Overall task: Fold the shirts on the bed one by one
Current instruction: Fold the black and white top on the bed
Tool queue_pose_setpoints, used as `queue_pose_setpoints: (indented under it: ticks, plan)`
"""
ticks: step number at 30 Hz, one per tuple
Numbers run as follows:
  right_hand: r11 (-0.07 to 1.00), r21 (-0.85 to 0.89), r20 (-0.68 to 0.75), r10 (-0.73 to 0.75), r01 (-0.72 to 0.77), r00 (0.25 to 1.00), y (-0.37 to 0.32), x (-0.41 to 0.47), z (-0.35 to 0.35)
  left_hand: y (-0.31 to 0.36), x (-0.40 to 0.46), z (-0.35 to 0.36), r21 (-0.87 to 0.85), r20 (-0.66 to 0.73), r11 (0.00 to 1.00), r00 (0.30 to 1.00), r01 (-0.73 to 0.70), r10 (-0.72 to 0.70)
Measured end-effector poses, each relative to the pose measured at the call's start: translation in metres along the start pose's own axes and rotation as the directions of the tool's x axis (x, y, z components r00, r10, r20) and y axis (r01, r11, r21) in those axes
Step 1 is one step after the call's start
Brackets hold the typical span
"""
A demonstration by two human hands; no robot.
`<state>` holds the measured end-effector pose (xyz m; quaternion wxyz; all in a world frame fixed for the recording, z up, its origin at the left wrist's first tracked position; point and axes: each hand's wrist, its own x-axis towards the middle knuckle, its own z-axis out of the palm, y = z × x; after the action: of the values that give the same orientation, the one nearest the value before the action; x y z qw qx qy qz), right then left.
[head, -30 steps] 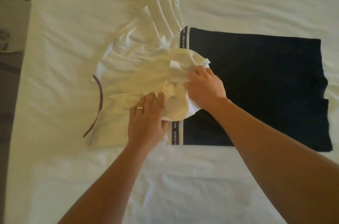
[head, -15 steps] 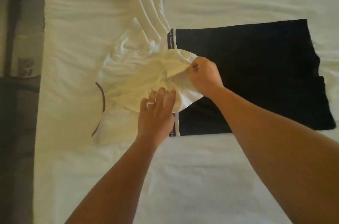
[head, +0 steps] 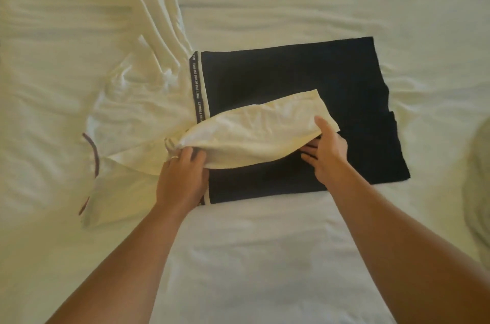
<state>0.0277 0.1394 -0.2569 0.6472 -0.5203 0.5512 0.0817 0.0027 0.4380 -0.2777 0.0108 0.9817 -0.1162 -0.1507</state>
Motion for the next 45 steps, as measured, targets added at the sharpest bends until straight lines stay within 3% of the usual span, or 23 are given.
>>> queue_pose_setpoints:
  ticks: [3, 7, 9, 11, 13, 17, 23, 27, 33, 39, 45]
  plan:
    - [0.997, 0.076, -0.164, 0.038, -0.026, 0.986, -0.019, 0.006, 0.013, -0.006, 0.002, 0.007, -0.03, -0.019, 0.998, 0.999, -0.049, 0.049]
    - [0.997, 0.077, -0.155, -0.018, 0.031, 0.988, -0.03, 0.019, 0.006, -0.011, -0.005, 0.008, -0.227, -0.081, 0.973, 0.997, -0.032, 0.014]
    - [0.985, 0.147, -0.247, -0.049, 0.087, 0.968, -0.033, 0.017, -0.007, -0.01, -0.013, 0.004, -0.325, -0.184, 0.944, 0.983, -0.053, -0.008]
    - [0.971, 0.211, -0.328, -0.038, 0.112, 0.944, -0.032, 0.015, -0.027, -0.005, -0.02, 0.004, -0.312, -0.293, 0.935, 0.953, -0.169, 0.074]
    - [0.991, 0.104, -0.343, -0.043, 0.084, 0.938, -0.022, 0.018, -0.054, 0.001, -0.025, 0.011, -0.264, -0.283, 0.931, 0.943, -0.252, 0.175]
    - [0.994, -0.106, -0.286, -0.002, -0.03, 0.958, -0.01, 0.027, -0.091, 0.007, -0.027, 0.023, -0.178, -0.198, 0.953, 0.957, -0.245, 0.21]
    - [0.845, -0.519, -0.007, -0.152, 0.126, 0.988, -0.035, 0.031, -0.081, 0.01, -0.029, 0.019, -0.235, -0.214, 0.929, 0.948, -0.285, 0.237]
    - [0.847, -0.475, -0.032, -0.29, 0.241, 0.956, -0.044, 0.036, -0.092, 0.016, -0.03, 0.016, -0.28, -0.22, 0.905, 0.939, -0.321, 0.265]
    - [0.742, -0.632, -0.021, -0.303, 0.222, 0.953, -0.032, 0.046, -0.121, 0.034, -0.021, 0.021, -0.206, -0.109, 0.935, 0.956, -0.289, 0.271]
    - [0.727, -0.626, -0.081, -0.422, 0.283, 0.903, -0.043, 0.053, -0.123, 0.04, -0.022, 0.016, -0.281, -0.219, 0.883, 0.921, -0.377, 0.323]
    - [0.602, -0.744, -0.008, -0.44, 0.289, 0.898, -0.043, 0.062, -0.132, 0.046, -0.019, 0.018, -0.228, 0.006, 0.928, 0.953, -0.294, 0.304]
